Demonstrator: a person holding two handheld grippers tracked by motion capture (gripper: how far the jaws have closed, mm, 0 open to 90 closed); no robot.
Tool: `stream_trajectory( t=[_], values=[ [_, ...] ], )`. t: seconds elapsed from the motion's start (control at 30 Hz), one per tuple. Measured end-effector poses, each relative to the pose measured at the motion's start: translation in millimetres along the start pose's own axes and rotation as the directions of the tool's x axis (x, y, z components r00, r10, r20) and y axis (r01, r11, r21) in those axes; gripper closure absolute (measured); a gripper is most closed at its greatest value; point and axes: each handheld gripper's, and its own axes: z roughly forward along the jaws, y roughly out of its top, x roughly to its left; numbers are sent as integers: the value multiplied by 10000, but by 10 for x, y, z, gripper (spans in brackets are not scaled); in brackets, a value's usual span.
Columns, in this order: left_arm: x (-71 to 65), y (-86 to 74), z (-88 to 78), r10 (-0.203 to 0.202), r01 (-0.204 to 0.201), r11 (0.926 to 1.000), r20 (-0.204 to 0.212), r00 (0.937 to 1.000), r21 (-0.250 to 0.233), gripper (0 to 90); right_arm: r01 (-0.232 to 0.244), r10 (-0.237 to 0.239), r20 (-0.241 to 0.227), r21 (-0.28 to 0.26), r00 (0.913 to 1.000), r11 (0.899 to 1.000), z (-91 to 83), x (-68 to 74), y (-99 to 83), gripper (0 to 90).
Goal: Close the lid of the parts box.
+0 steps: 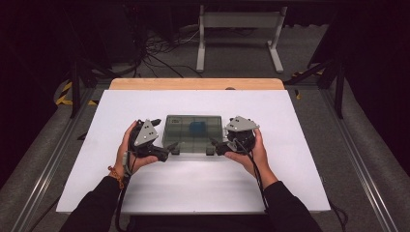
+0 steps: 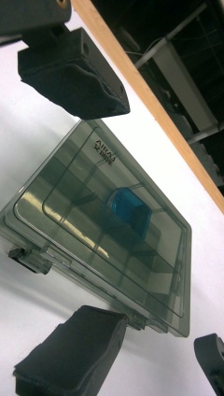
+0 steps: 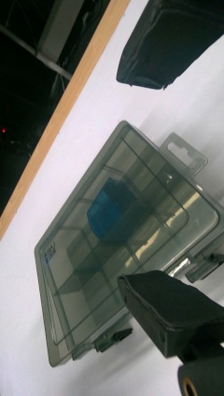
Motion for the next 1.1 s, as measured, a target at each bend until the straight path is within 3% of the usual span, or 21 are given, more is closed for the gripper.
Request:
stream_trajectory(
  t=[0.33, 0.7, 1.1],
  values=[
    [-23, 72, -179, 26, -39, 9987, -244, 9997, -514, 30, 274, -270, 154, -286, 9995, 9992, -110, 12, 37, 58],
    [-36, 80, -316, 340, -352, 9979, -242, 9991, -535, 27, 389, -376, 290, -427, 9989, 9983, -224, -16, 41, 57],
    [-53, 59, -552, 334, -355, 9953, -250, 9991, -898, 27, 562, -543, 380, -518, 9978, 9971, -394, -28, 10, 56]
  ],
)
